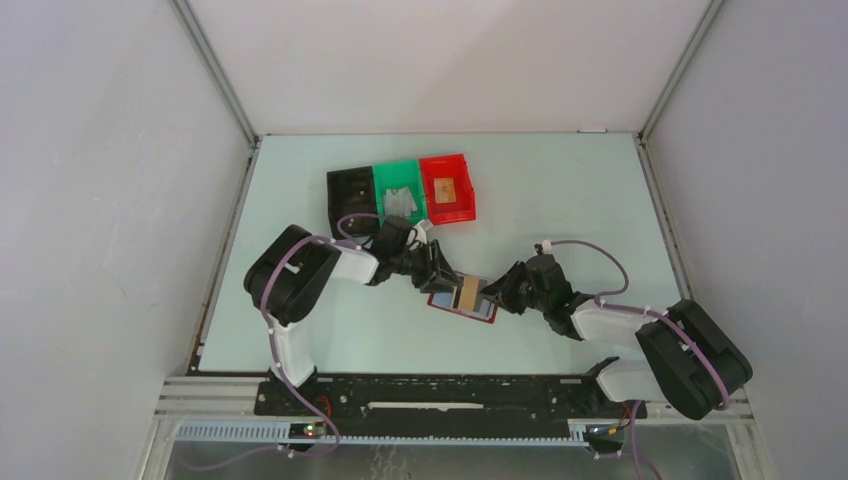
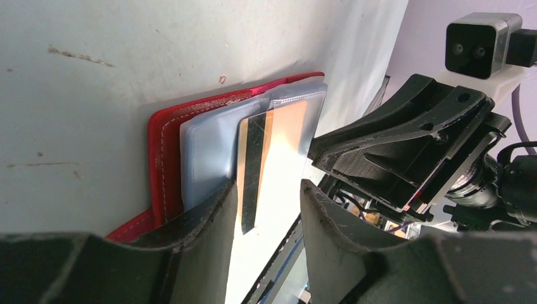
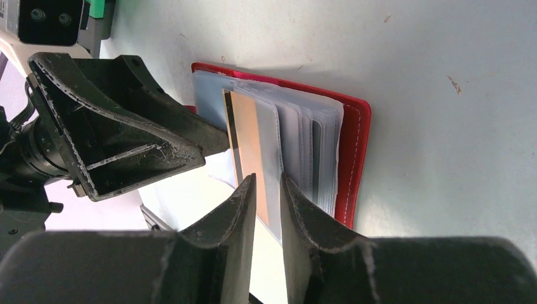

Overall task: Take the credit cards out of the card holder
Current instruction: Remove the credit card from the card holder.

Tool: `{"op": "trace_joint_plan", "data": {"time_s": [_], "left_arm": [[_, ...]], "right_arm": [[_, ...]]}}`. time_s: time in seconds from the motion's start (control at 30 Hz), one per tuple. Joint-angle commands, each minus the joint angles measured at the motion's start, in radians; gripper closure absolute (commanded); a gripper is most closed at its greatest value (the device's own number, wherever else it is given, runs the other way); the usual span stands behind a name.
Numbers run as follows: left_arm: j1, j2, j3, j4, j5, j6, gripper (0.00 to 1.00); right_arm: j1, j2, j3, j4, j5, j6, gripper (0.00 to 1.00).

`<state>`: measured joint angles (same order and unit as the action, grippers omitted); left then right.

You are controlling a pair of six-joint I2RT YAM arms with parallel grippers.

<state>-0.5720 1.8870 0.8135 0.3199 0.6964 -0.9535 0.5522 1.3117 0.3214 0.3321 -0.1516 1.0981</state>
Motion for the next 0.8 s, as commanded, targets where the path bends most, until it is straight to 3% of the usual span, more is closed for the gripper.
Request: {"op": "trace_joint_plan", "data": {"time_s": [0.0, 0.13, 0.4, 0.77], "left_arm": [[-0.013, 0.042, -0.023, -0.001, -0.014, 0.011, 0.52], [-0.023, 0.050, -0.022, 0.004, -0.014, 0.012, 0.57], [-0.025, 0.029, -0.017, 0.010, -0.011, 0.007, 0.98], [-0.017, -0.008, -0.038, -0.006, -0.039, 0.016, 1.00]], "right_arm": [[0.011, 0.020, -0.005, -0.037, 0.023, -0.014, 0.70], [0.012, 0.027, -0.005, -0.027, 0.019, -0.013, 0.70], [0.011, 0.031, -0.005, -0.022, 0.012, -0.013, 0.70], [0.020, -0.132, -0.005, -0.106, 0.069, -0.035, 0.70]]}}
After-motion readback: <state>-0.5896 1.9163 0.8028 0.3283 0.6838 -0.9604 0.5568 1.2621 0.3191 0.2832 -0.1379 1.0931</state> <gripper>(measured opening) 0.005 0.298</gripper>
